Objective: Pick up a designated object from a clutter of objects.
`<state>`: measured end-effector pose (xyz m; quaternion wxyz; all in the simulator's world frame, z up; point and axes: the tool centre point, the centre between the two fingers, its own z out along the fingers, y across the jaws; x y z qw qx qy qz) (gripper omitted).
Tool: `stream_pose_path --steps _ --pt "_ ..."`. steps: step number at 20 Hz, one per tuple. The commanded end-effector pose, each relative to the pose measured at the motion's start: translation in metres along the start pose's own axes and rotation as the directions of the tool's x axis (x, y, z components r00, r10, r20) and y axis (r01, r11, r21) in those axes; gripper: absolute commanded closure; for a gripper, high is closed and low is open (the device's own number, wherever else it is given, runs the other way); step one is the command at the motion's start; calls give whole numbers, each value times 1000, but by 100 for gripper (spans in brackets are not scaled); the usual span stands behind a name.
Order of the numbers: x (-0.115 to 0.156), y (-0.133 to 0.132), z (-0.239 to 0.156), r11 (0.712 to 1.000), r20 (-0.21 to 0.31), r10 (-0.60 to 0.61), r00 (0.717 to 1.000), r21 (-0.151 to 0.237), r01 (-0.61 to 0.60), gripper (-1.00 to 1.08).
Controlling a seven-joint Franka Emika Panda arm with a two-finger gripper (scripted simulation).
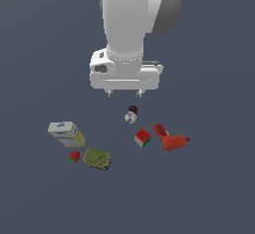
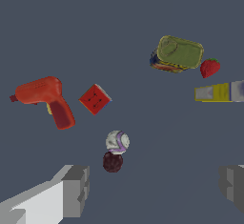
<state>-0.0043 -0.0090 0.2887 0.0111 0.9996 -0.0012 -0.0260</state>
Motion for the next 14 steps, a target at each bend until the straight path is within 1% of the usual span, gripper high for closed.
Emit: stream_pose_path --steps 1,5,8,11,14 --pt "4 -3 7 1000 -1 -27 1000 -3 27 -92" --pt "12 -9 25 995 -5 -95 995 -8 95 -92" --pt "20 -16 44 986 -9 -163 987 -13 163 -92" --pt "28 -25 67 969 -14 -246 969 -18 246 -92" --pt "37 -36 94 940 -19 -342 940 -21 342 -92"
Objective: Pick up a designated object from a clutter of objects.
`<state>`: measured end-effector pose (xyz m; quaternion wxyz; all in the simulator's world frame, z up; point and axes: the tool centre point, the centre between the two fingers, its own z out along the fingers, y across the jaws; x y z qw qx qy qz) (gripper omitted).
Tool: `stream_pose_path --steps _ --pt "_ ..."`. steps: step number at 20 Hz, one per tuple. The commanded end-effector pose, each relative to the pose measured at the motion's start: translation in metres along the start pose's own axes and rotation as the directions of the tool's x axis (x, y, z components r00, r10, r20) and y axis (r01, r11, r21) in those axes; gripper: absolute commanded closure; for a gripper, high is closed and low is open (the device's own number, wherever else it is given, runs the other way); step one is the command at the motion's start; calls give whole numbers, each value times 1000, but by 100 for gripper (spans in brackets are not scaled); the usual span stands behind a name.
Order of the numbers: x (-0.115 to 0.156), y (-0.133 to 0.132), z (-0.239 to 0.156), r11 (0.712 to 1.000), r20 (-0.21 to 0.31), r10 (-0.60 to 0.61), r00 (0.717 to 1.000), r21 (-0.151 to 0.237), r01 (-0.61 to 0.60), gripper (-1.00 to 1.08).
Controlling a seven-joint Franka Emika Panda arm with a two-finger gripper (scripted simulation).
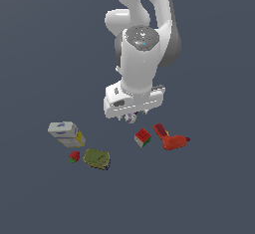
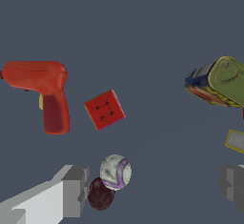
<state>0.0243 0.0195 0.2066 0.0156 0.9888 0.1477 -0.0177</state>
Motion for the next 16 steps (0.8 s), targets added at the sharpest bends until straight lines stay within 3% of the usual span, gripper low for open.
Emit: stream_pose_path --steps 1,8,16 --pt "8 -8 23 996 -6 -85 996 -1 85 -92" --pt "24 -30 80 959 -26 -284 958 2 284 -92" --pt "30 -47 115 916 -43 -401 915 6 402 -92"
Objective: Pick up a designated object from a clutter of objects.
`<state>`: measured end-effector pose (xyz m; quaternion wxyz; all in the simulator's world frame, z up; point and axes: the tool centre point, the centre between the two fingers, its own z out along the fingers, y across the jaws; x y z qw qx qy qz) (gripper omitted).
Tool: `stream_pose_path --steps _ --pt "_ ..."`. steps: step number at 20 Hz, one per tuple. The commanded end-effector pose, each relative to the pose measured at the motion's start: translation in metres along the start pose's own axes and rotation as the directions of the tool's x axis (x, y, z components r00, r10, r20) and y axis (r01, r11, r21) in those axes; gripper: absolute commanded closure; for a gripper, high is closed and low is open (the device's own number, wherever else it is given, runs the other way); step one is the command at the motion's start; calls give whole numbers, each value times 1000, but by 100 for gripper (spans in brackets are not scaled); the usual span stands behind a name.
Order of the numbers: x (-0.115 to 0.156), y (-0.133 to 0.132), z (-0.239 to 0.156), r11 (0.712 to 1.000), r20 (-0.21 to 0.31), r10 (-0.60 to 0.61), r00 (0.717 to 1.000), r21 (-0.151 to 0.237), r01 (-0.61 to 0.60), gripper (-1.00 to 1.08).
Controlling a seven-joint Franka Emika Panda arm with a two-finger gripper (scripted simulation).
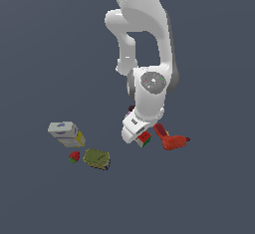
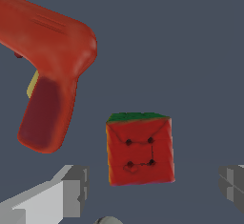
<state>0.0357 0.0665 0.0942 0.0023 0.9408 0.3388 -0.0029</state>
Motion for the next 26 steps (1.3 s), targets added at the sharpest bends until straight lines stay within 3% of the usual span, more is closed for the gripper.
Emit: stream_pose_path --steps 1,10,24,25,26 --pt "2 -3 7 1000 -5 -27 1000 1 27 -92" --pt "3 -4 15 999 -6 -36 999 2 36 -92" --pt "3 -4 61 999 -7 -40 999 2 40 -92" --pt "3 -4 61 999 -7 -40 999 2 40 108" --pt "3 -4 61 999 -7 -40 999 2 40 108"
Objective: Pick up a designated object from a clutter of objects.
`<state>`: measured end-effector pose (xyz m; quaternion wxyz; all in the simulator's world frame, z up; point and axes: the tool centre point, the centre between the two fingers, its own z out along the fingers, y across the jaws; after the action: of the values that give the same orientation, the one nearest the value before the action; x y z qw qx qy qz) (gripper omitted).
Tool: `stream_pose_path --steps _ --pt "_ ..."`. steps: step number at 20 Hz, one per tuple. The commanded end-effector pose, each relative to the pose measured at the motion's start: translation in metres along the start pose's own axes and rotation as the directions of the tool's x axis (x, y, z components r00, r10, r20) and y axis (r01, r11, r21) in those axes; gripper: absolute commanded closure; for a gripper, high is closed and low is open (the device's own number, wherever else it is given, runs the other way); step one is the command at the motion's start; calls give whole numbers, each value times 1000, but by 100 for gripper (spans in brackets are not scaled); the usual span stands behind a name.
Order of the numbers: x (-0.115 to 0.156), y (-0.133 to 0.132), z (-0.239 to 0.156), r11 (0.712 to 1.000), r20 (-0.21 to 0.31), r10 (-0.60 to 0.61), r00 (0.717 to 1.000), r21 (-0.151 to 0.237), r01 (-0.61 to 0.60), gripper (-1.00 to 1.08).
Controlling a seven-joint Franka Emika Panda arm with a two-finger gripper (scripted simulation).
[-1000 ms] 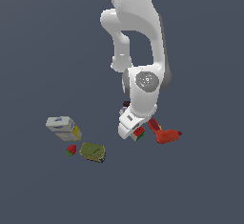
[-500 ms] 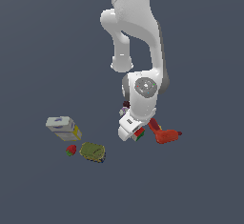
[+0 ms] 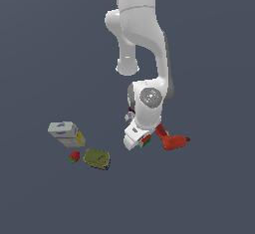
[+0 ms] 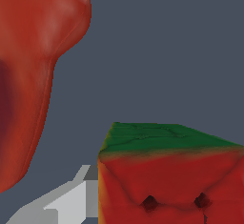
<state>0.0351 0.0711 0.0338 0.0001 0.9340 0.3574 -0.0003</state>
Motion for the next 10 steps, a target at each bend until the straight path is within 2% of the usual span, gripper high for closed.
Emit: stream_pose_path --steps 1,10 --pt "0 0 1 1000 0 -1 1000 0 1 108" --pt "0 1 0 1000 -1 0 1000 -1 0 108"
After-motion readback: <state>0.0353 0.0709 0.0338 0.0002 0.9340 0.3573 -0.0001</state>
